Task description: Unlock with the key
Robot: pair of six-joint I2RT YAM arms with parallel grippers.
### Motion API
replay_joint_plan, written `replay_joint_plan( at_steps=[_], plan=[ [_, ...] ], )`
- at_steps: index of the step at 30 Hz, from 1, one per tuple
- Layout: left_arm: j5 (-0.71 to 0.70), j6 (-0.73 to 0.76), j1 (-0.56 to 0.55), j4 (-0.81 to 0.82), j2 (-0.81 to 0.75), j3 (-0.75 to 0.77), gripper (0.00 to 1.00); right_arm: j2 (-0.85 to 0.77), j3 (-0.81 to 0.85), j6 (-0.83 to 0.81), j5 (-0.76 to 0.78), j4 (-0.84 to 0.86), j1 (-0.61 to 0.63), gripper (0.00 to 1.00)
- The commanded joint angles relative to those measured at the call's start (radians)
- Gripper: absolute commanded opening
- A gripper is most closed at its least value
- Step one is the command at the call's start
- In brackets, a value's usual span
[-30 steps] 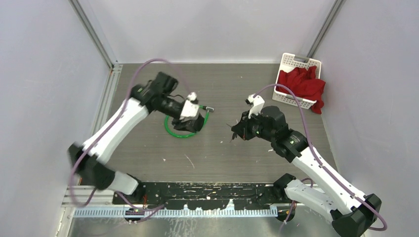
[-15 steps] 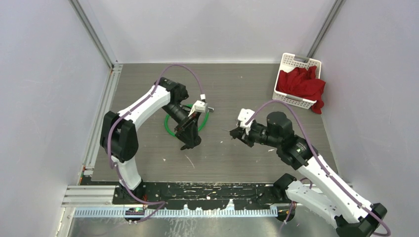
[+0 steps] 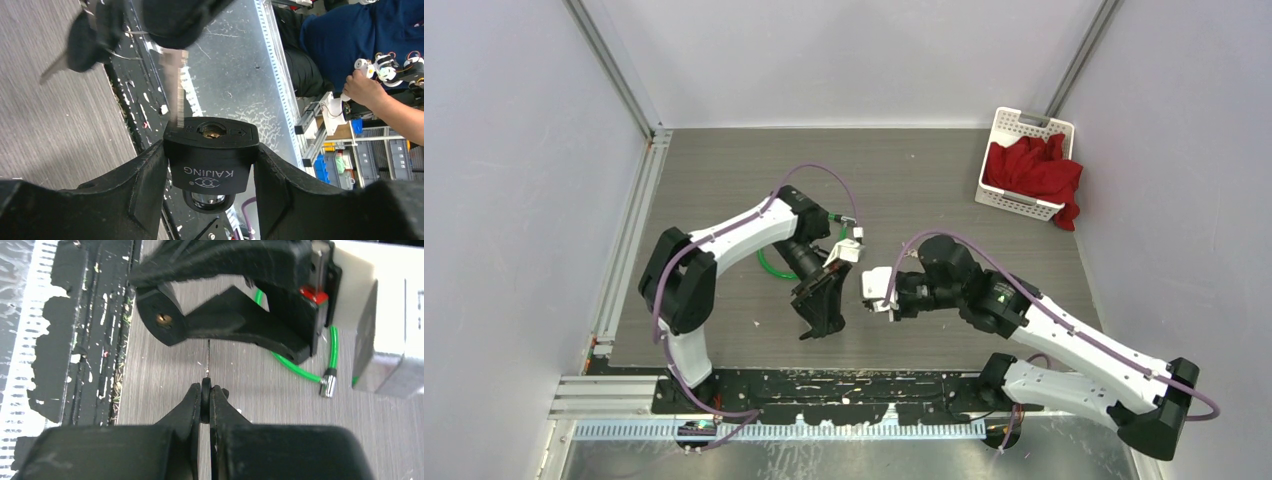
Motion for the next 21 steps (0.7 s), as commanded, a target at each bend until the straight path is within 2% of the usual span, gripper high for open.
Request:
replay_joint_plan(
  at_steps=[1, 5, 21],
  plan=[
    [0.096, 0.055, -0.005, -0.188, -0.01, 0.038, 0.01, -0.006, 0.07, -0.044, -0.017, -0.002, 0.058, 0.01],
    [0.02, 0.111, -0.046, -0.188, -0.032, 0.035, 0.0, -0.014, 0.076, -0.054, 0.005, -0.038, 0.118, 0.01],
    [-0.004, 0.142, -0.078, -0.187, -0.006, 0.109, 0.0, -0.019, 0.096, -0.094, 0.073, -0.098, 0.193, 0.01]
  ],
)
